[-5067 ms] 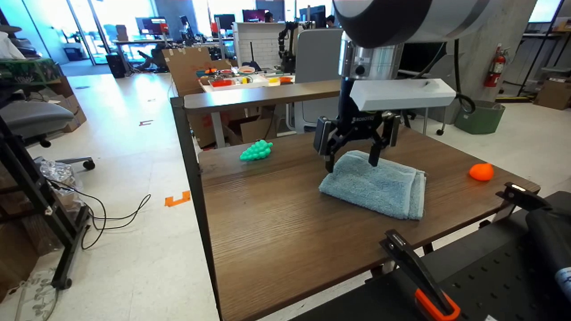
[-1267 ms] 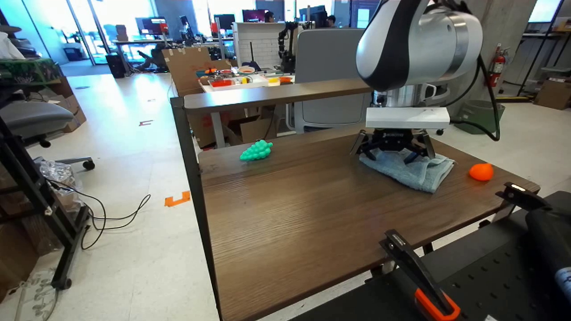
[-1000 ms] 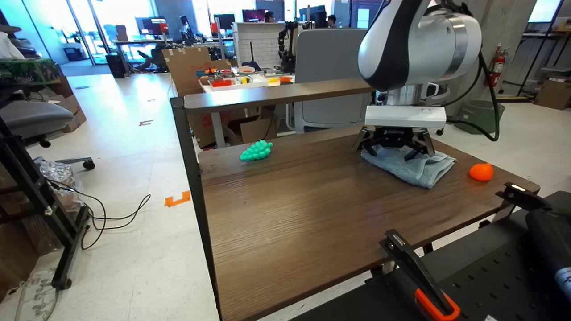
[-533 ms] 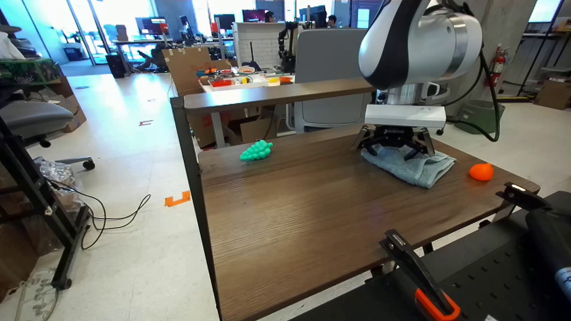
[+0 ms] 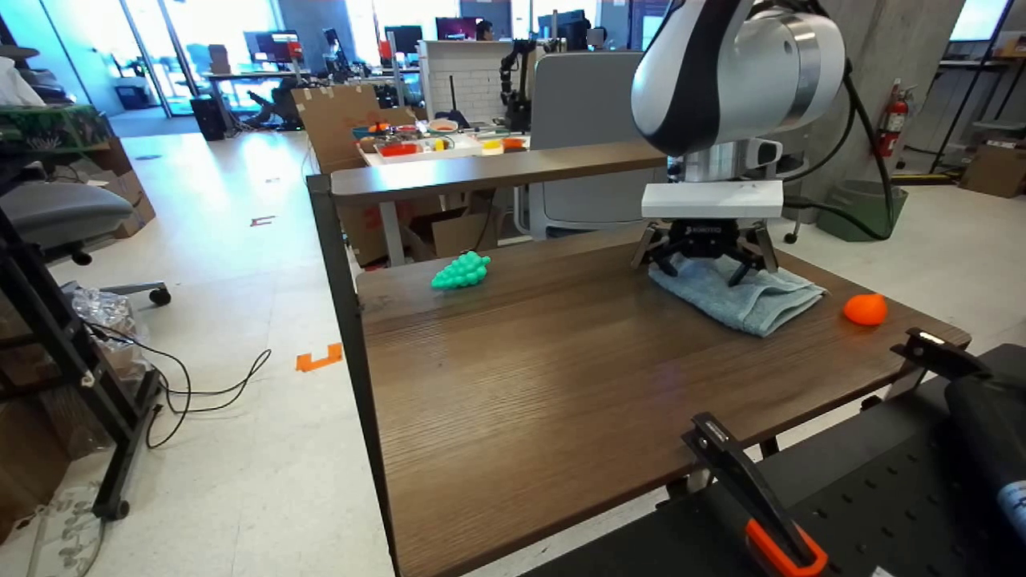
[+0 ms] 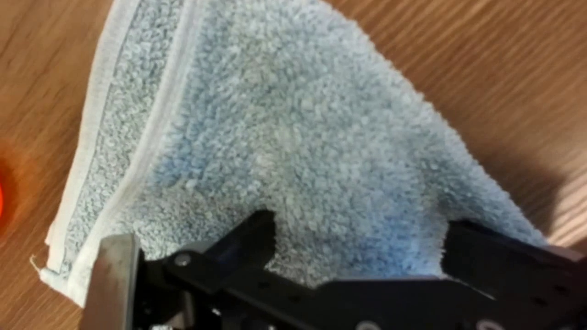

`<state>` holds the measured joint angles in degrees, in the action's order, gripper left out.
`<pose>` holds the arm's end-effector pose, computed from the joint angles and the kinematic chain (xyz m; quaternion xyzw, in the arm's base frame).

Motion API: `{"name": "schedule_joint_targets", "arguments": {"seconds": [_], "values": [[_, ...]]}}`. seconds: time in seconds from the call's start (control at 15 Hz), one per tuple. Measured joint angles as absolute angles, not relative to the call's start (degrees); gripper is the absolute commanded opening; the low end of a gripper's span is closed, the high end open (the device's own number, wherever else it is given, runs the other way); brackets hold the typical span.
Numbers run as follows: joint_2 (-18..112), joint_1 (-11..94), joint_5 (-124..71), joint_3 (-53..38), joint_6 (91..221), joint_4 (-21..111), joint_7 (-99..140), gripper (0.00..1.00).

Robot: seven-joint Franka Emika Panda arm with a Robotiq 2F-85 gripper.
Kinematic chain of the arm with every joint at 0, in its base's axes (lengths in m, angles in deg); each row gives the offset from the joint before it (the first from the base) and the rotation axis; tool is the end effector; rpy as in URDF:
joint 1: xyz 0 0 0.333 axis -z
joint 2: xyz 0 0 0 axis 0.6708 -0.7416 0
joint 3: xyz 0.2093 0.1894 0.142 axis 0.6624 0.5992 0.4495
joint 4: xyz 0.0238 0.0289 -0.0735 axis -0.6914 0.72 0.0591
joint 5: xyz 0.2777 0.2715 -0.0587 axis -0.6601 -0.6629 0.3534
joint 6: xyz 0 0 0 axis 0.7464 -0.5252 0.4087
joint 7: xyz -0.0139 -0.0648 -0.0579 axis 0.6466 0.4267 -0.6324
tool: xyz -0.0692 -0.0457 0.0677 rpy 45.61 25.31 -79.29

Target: Wipe the surface of the table with the grey towel.

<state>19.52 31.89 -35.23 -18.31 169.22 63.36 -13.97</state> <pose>0.5964 -0.0482 0.0898 0.9230 -0.3770 -0.0214 0.0738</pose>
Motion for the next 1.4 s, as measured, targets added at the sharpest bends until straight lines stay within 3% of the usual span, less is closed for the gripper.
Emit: {"name": "schedule_joint_targets", "arguments": {"seconds": [0.6, 1.4], "values": [[9.74, 36.79, -35.61, -22.97, 169.47, 48.18, -30.10, 1.00], [6.51, 43.24, -39.13, -10.31, 194.14, 45.80, -25.39, 1.00]]}}
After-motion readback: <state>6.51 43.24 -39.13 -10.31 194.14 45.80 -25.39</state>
